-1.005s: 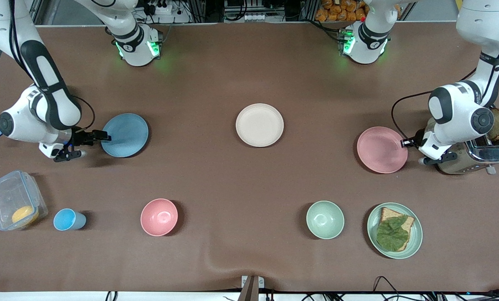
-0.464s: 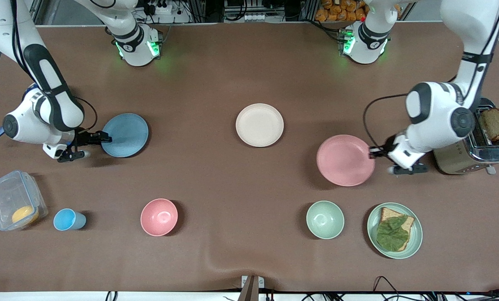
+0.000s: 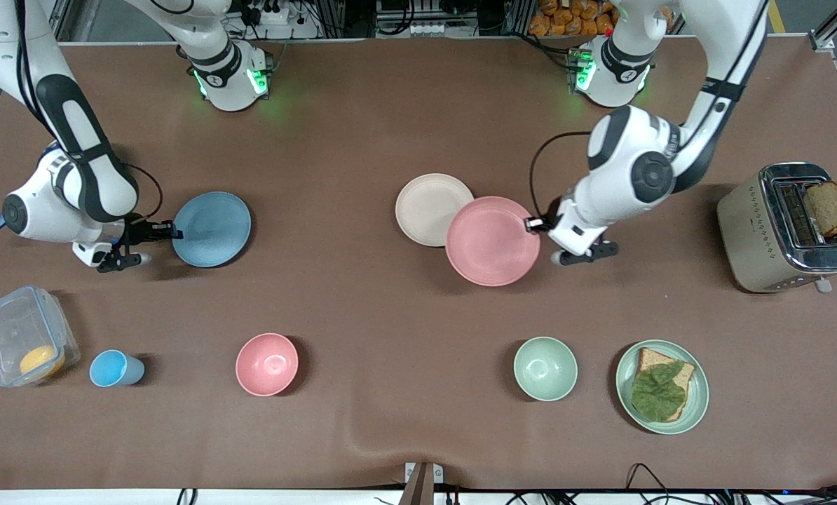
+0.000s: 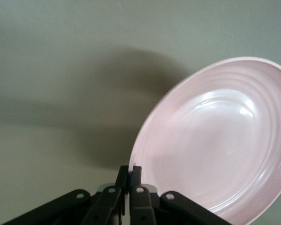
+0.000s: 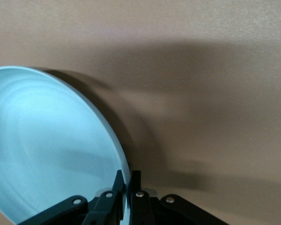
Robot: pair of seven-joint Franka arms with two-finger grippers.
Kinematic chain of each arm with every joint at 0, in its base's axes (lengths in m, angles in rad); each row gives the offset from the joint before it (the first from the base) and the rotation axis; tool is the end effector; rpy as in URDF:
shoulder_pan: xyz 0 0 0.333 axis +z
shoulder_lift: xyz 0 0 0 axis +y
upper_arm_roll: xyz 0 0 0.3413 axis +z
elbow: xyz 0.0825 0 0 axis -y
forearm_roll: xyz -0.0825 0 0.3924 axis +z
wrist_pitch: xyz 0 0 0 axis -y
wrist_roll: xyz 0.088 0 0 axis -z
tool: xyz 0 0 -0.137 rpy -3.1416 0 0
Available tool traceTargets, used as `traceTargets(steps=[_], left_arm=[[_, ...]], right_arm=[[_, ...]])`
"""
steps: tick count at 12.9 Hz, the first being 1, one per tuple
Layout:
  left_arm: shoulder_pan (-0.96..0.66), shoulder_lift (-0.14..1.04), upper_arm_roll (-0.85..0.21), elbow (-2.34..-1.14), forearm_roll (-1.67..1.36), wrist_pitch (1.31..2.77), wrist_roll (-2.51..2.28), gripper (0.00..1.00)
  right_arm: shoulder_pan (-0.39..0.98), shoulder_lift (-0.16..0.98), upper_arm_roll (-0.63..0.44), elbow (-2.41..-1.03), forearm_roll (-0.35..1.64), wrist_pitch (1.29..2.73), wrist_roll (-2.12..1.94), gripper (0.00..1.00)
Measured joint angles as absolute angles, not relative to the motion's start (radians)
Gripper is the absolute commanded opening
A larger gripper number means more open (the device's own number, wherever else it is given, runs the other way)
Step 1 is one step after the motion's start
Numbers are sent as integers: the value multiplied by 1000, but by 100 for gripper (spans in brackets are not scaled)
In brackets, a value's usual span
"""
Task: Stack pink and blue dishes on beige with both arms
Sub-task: 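Carry the pink plate with the left gripper onto the beige plate, then settle the pink plate on the beige plate while the right gripper lifts the blue plate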
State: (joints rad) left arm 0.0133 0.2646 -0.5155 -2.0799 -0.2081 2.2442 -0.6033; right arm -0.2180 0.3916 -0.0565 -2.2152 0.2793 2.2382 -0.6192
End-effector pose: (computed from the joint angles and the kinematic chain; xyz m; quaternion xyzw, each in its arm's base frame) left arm 0.5084 -0.2862 0.3023 0.9814 0.1223 -0.1064 0.1027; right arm 0.4964 -0.1261 0.1630 -0.9782 -0.0641 0.1276 0.1508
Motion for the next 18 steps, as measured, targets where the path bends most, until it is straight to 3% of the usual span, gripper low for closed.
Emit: traceTargets(steps=[7, 18], left_arm=[[-193, 293, -520, -2180, -208, 2432, -837, 0], [-238, 326, -519, -2285, -208, 2582, -841, 0]], right_arm=[[-215, 395, -52, -2121, 291, 2093, -616, 0], [-109, 395, -49, -1940, 294, 1833, -350, 0]])
